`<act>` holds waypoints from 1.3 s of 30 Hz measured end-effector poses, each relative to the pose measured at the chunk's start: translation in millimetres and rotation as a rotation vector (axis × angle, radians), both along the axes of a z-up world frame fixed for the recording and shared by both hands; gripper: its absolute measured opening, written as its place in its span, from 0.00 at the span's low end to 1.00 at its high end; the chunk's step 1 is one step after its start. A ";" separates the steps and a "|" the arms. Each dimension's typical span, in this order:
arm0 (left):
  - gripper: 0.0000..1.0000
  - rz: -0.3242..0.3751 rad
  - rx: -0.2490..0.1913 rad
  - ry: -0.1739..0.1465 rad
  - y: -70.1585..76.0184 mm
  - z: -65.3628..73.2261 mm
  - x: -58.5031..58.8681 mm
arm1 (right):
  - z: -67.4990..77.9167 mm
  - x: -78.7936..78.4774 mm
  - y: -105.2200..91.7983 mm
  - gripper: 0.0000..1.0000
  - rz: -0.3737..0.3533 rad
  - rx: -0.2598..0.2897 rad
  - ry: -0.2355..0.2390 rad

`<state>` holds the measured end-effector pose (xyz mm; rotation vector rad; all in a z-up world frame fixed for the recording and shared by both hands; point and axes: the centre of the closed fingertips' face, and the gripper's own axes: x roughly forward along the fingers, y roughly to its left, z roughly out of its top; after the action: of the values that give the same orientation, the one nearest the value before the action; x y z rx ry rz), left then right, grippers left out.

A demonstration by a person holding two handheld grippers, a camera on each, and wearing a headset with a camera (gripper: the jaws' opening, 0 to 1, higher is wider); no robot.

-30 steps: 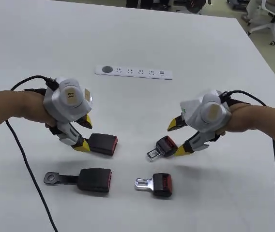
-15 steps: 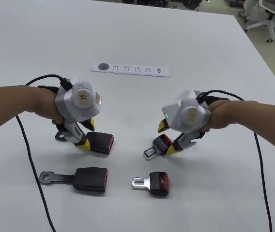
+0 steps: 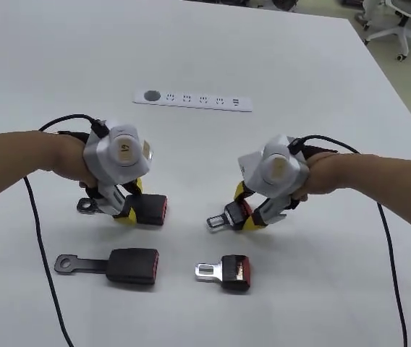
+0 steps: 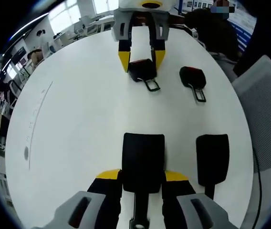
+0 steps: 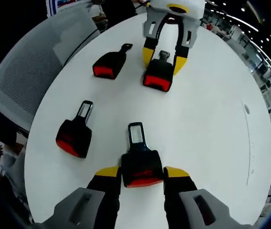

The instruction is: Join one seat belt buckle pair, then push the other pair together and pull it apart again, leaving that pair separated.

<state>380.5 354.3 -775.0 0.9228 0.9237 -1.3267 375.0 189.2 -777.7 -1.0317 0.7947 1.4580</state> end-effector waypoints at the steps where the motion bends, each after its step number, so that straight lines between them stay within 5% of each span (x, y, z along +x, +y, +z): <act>1: 0.33 0.001 -0.004 0.001 0.6 -0.8 0.4 | 0.8 -0.3 0.7 0.31 -0.030 0.006 0.014; 4: 0.33 0.003 -0.008 0.005 1.0 -2.1 -0.3 | 0.4 -0.9 2.4 0.30 -0.101 0.023 0.034; 10: 0.33 -0.025 0.013 0.006 0.6 -3.2 -0.9 | 1.8 -0.9 4.5 0.30 -0.123 0.033 0.035; 25: 0.32 -0.014 0.034 0.009 2.8 -5.2 2.1 | 3.5 1.0 6.1 0.30 -0.145 0.039 0.026; 39: 0.32 0.025 0.007 0.001 2.5 -6.5 3.3 | 8.2 4.1 18.3 0.29 -0.157 0.070 0.014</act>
<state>383.8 356.8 -781.5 0.9129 0.9382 -1.3037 379.2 207.5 -769.5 -0.8878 0.8108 1.3506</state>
